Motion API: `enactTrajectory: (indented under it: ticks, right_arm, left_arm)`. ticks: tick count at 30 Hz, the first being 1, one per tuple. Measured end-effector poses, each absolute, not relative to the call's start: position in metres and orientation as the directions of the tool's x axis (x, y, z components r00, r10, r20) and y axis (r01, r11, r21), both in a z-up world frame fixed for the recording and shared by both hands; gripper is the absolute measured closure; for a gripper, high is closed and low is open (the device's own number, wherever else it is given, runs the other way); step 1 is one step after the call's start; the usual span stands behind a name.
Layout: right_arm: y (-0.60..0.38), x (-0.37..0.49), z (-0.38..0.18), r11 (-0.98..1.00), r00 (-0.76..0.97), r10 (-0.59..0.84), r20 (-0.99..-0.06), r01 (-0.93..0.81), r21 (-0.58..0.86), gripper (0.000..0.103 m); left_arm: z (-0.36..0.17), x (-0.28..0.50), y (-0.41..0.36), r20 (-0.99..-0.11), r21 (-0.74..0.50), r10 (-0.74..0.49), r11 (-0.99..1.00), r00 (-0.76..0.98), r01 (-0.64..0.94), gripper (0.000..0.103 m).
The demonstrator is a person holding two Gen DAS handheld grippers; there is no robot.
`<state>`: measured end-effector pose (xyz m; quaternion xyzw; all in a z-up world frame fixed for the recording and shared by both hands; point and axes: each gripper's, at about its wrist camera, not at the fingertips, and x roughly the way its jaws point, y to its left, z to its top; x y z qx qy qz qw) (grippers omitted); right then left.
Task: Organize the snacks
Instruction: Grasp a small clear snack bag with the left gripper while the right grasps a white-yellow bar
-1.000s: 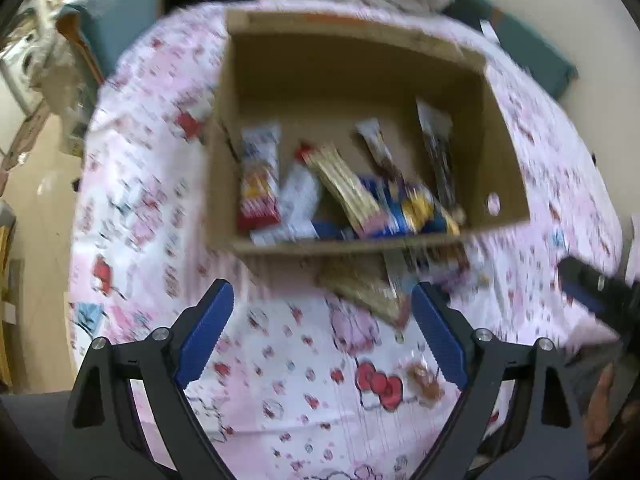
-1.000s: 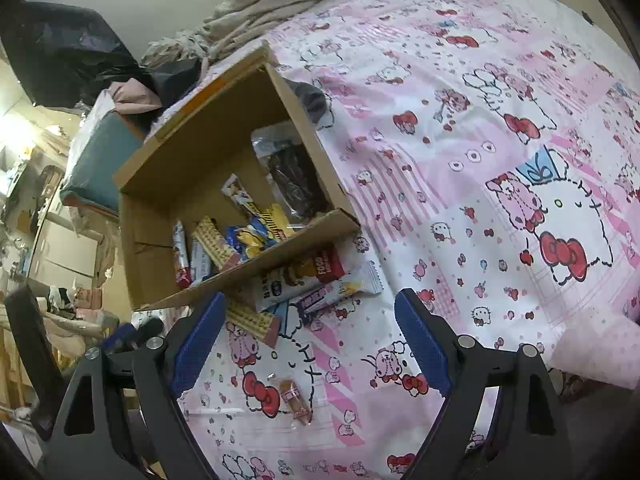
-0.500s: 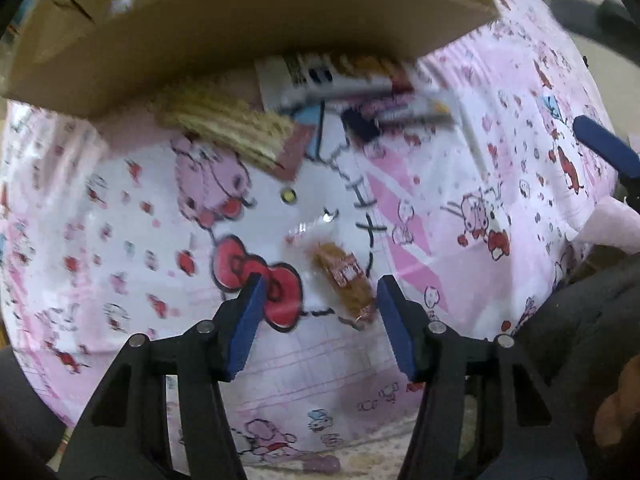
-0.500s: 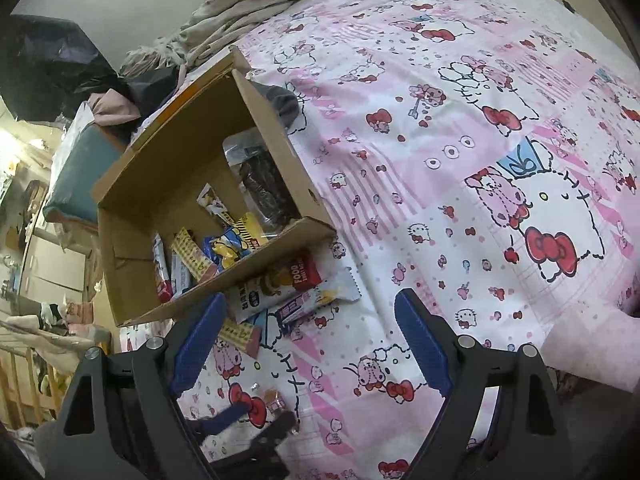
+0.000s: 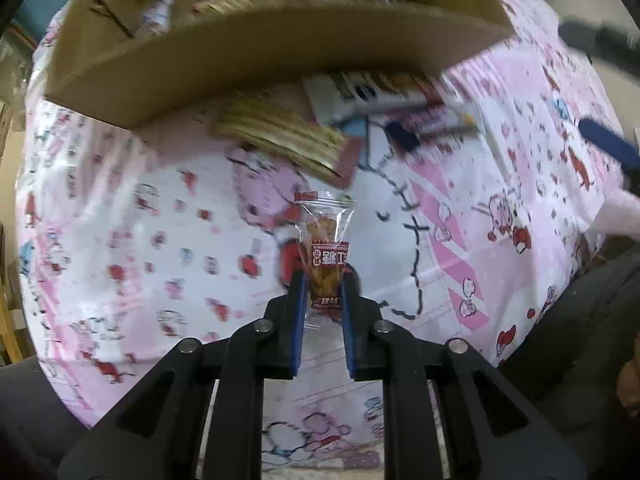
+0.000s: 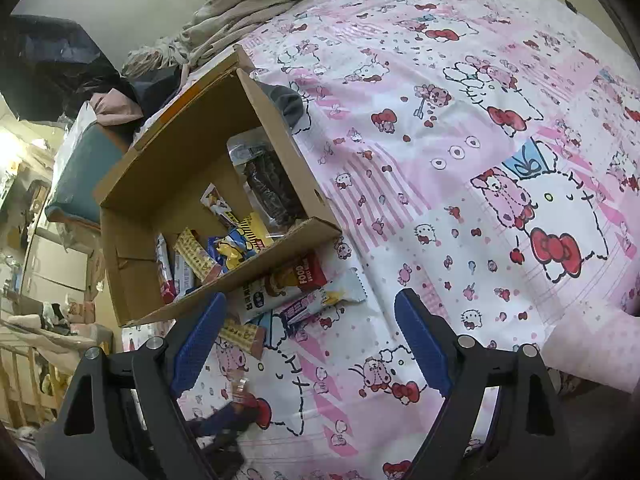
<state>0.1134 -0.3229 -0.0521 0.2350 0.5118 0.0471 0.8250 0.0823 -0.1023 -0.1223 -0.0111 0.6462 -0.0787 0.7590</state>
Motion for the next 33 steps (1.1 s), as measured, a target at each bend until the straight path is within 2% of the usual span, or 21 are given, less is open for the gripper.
enactTrajectory:
  ticks: [11, 21, 24, 25, 27, 28, 29, 30, 33]
  right_arm:
    - [-0.321, 0.113, -0.054, 0.878, 0.458, 0.335, -0.823, 0.164, 0.449, 0.014]
    - [-0.315, 0.118, -0.065, 0.889, 0.413, 0.327, -0.85, 0.172, 0.425, 0.014]
    - [-0.318, 0.122, -0.075, 0.868, 0.387, 0.36, -0.849, 0.195, 0.457, 0.015]
    - [-0.322, 0.123, -0.078, 0.851, 0.383, 0.381, -0.842, 0.212, 0.481, 0.017]
    - [-0.33, 0.126, -0.089, 0.816, 0.362, 0.412, -0.836, 0.261, 0.515, 0.032]
    - [-0.331, 0.127, -0.093, 0.811, 0.348, 0.414, -0.841, 0.277, 0.515, 0.035]
    - [-0.332, 0.129, -0.097, 0.803, 0.334, 0.423, -0.842, 0.291, 0.519, 0.042]
    - [-0.332, 0.131, -0.103, 0.793, 0.314, 0.441, -0.841, 0.302, 0.529, 0.045]
    - [-0.324, 0.137, -0.115, 0.802, 0.273, 0.44, -0.855, 0.308, 0.511, 0.046]
  left_arm:
    - [-0.044, 0.096, -0.04, -0.956, -0.142, -0.153, 0.988, 0.249, 0.064, 0.09]
    - [-0.062, 0.099, -0.012, -0.955, -0.178, -0.169, 0.984, 0.243, -0.019, 0.09]
    - [-0.059, 0.1, -0.008, -0.949, -0.195, -0.179, 0.98, 0.258, -0.038, 0.09]
    - [-0.057, 0.1, -0.006, -0.947, -0.201, -0.183, 0.979, 0.266, -0.043, 0.09]
    - [-0.055, 0.1, -0.004, -0.943, -0.215, -0.193, 0.975, 0.272, -0.053, 0.09]
    - [-0.054, 0.1, -0.003, -0.94, -0.225, -0.201, 0.973, 0.275, -0.058, 0.09]
    - [-0.053, 0.1, -0.002, -0.938, -0.234, -0.208, 0.97, 0.278, -0.063, 0.09]
    - [-0.052, 0.1, -0.001, -0.936, -0.24, -0.213, 0.969, 0.28, -0.065, 0.09]
    - [-0.047, 0.102, -0.001, -0.929, -0.255, -0.227, 0.965, 0.293, -0.063, 0.09]
